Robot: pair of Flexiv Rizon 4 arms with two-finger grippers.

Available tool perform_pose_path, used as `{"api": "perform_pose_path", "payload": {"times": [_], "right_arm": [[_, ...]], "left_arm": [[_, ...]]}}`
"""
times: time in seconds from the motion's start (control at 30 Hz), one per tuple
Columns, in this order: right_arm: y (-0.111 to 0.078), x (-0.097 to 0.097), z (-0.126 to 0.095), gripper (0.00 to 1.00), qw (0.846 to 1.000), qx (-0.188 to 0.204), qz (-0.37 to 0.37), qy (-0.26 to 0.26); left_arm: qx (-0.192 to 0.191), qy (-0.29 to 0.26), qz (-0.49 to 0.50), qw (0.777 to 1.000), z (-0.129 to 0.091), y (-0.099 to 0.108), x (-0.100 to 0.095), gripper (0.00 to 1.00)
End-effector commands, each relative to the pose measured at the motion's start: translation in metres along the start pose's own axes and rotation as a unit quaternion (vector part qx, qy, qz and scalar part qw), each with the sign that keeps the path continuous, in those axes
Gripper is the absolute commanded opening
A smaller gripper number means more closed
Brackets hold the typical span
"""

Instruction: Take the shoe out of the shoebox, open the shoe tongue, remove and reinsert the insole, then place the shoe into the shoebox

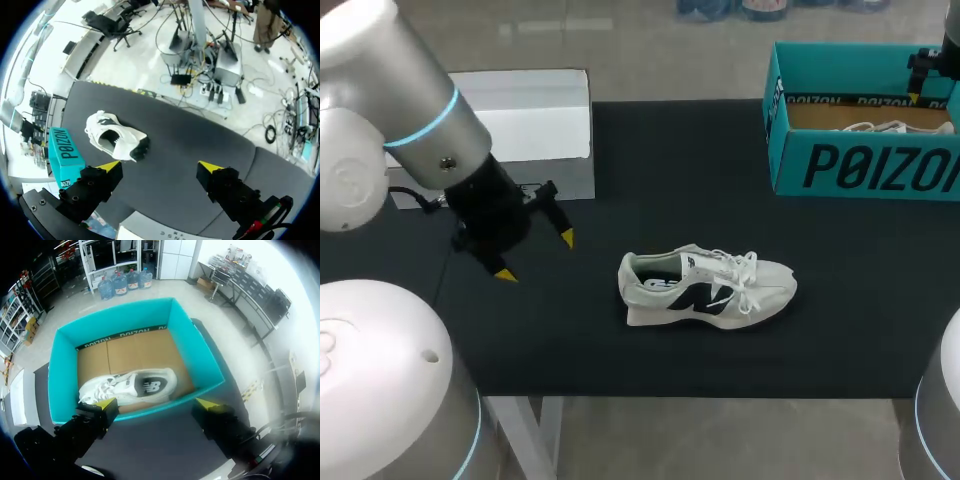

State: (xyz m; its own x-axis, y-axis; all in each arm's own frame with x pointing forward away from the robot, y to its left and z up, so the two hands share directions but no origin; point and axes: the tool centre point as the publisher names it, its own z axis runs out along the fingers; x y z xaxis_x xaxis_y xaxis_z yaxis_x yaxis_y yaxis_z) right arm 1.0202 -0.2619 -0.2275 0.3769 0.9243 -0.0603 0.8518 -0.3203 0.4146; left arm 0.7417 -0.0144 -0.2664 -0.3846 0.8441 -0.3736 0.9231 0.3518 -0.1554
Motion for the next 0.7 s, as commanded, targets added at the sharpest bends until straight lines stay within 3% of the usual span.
{"api": "perform_pose_path", "payload": {"times": [0.03, 0.1, 0.7], "right_arm": [[-0.0008, -0.0004, 0.0, 1.0, 1.0, -0.001, 0.0, 0.0], [-0.0008, -0.0004, 0.0, 1.0, 1.0, -0.001, 0.0, 0.0], [-0.0008, -0.0004, 0.0, 1.0, 1.0, -0.001, 0.0, 0.0]], "left_arm": [[0.021, -0.158, 0.018, 0.987, -0.0107, -0.0063, 0.0553, 1.0], [0.063, -0.16, 0.071, 0.983, -0.0099, -0.0098, 0.0494, 1.0], [0.063, -0.16, 0.071, 0.983, -0.0099, -0.0098, 0.0494, 1.0]]}}
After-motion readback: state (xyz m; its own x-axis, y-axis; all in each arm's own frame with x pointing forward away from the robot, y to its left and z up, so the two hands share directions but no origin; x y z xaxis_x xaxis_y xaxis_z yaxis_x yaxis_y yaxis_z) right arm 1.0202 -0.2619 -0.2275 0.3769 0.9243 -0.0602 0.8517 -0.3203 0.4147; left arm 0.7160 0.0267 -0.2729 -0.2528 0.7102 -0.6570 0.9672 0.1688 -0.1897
